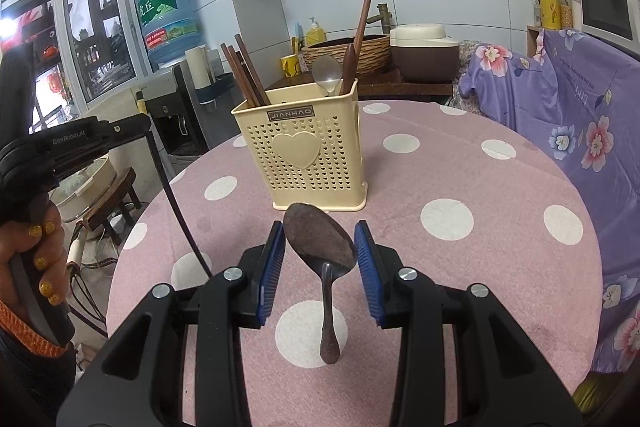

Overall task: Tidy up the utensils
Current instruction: 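Lift the black chopstick and metal spoon with both tools above the holder, then lower both utensils into the holder and open both tools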

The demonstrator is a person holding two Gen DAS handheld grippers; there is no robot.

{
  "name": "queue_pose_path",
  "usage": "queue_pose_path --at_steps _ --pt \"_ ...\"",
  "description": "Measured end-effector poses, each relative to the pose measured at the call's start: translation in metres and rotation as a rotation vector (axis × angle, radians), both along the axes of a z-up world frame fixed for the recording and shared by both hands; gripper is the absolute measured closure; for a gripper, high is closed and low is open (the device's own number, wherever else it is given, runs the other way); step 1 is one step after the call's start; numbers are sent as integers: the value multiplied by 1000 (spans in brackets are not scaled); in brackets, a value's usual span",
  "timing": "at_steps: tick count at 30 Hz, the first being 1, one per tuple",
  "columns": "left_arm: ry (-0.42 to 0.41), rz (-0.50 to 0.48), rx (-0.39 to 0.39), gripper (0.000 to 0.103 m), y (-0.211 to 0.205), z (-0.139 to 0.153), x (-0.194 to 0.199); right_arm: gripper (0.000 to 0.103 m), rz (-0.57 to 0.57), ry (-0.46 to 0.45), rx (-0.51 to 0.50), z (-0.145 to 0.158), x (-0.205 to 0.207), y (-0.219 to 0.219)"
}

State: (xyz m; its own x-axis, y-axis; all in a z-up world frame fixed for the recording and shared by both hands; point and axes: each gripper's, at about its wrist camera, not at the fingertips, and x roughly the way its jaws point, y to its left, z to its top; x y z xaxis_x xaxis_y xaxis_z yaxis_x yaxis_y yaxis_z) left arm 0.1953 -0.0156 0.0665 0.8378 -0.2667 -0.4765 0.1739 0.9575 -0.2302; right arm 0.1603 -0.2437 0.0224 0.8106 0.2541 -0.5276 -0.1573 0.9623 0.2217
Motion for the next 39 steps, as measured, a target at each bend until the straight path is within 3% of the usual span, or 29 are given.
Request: queue_pose_path --at_steps 9,17,24,28,31,34,39 --pt "-29 -14 -11 95 5 10 -2 67 10 -2 15 9 4 0" --pt "-97 -40 -20 95 6 41 2 67 43 -44 17 38 21 2" --pt "-164 -109 -48 95 1 101 19 67 64 -120 11 102 57 4" --pt "-242 -87 -37 95 -9 150 39 67 38 -198 -4 157 91 9" --pt "-274 -58 -24 95 -20 167 58 67 -9 -236 -17 178 116 11" --pt "-258 -37 -17 95 -28 161 78 67 -33 -219 -19 171 138 17" --pt "-166 -25 -4 95 -37 109 106 67 -50 -180 -64 126 158 28"
